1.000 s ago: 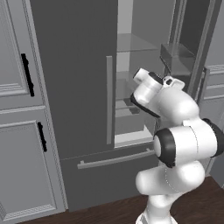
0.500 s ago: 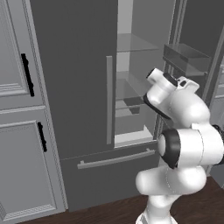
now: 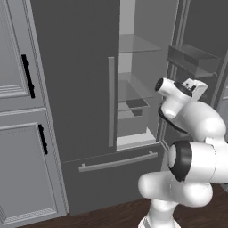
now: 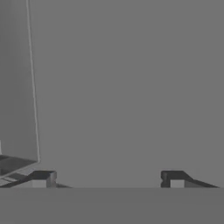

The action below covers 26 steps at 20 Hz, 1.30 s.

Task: Grab a lemon wedge from the fridge and one ice cube from the ice bowl, and put them in the glass of lemonade.

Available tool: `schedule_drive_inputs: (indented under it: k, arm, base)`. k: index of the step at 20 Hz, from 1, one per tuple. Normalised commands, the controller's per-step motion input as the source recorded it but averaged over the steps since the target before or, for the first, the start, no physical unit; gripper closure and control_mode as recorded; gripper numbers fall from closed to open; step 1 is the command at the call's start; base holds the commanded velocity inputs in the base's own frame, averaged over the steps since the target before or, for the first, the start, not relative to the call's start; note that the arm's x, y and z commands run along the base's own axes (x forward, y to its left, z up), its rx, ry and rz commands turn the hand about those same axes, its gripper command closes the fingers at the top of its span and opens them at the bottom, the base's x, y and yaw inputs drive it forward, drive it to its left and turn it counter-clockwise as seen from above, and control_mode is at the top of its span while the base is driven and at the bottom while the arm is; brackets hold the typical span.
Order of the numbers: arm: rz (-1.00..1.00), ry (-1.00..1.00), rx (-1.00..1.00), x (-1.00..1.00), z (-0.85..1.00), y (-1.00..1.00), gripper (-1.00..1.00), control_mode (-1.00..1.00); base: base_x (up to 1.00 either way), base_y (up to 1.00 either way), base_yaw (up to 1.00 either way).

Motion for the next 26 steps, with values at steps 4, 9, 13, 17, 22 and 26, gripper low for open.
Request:
schedule_drive_inputs:
  k: [4, 9, 13, 17, 22, 26]
  arm:
    - [0.15, -0.06, -0.1, 0.0, 0.0, -0.51, -1.0, -1.0]
    - [0.09, 0.0, -0.01, -0.41, 0.14, 0.09, -1.0, -1.0]
    - [0.02, 0.0, 0.0, -0.46, 0.49, 0.81, -1.0, -1.0]
    - [0.01, 0.0, 0.0, -0.16, 0.52, 1.0, -1.0, -1.0]
    - [0.03, -0.14, 0.3, 0.04, 0.02, 0.93, -1.0, -1.0]
    - [0.11, -0.26, 0.67, 0.02, -0.08, 0.93, -1.0, -1.0]
  base:
    - [0.0, 0.0, 0.0]
    - [0.0, 0.0, 0.0]
    - [0.0, 0.0, 0.0]
    - [0.0, 0.0, 0.0]
    - [0.0, 0.0, 0.0]
    - [0.0, 0.0, 0.0]
